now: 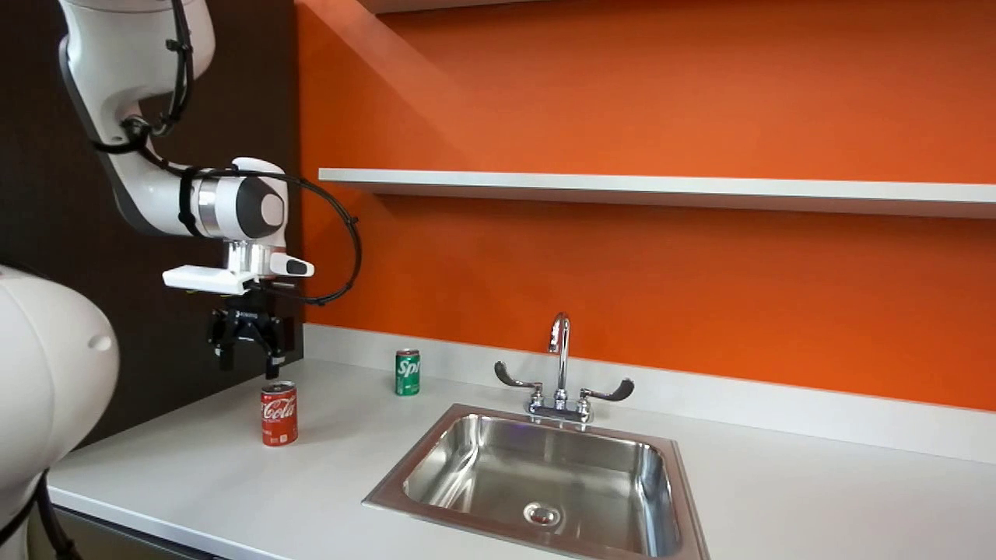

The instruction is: Put the red can in the sink

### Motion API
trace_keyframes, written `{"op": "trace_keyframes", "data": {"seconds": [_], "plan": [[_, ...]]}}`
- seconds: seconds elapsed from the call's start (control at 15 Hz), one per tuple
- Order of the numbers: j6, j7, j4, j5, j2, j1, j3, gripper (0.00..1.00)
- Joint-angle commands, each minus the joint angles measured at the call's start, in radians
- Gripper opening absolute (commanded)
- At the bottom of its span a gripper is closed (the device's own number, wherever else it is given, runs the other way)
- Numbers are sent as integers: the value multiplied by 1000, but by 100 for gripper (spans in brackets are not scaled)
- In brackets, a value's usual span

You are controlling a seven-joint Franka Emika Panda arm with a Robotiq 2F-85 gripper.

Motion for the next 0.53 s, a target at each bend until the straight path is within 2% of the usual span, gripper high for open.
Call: {"op": "trace_keyframes", "data": {"seconds": [0.0, 0.47], "plan": [[23, 1, 40, -5, 59, 26, -33, 100], [91, 2, 53, 3, 115, 29, -68, 100]]}}
